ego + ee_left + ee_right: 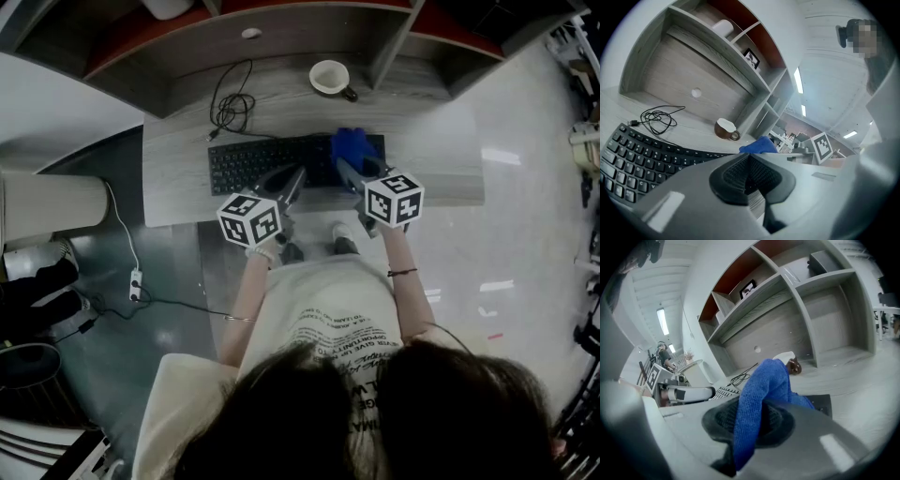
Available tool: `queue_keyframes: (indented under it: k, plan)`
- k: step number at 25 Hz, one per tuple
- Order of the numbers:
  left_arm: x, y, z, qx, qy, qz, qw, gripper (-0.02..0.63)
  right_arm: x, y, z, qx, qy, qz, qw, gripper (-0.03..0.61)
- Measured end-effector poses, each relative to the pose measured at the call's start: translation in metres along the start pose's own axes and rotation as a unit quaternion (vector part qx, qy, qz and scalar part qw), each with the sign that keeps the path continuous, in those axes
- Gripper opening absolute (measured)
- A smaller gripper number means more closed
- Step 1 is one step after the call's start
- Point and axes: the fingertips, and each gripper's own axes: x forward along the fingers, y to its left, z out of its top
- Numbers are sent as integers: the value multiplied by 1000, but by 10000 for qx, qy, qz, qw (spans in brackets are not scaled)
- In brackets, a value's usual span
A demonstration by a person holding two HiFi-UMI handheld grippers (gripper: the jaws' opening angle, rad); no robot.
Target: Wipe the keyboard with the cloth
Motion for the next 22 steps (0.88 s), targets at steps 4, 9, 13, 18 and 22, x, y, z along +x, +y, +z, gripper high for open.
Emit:
queue_keyframes:
  k: [4,9,13,18,22]
  plan:
    - [-6,5,1,-17,-15,35,10000,-12,5,5,-1,-3,15,23,10000,58]
    - [-12,9,3,0,-26,49,10000,-12,10,11,-1,-15,21,43,10000,58]
    - [-18,12,3,7,-29,66,10000,-12,14,16,-2,-14,16,60,10000,58]
    - [-24,16,3,2,-40,90,10000,-12,17,21,-2,-25,14,58,10000,58]
    - [-30,20,4,7,-50,102,9999,-12,21,27,-2,-33,4,90,10000,58]
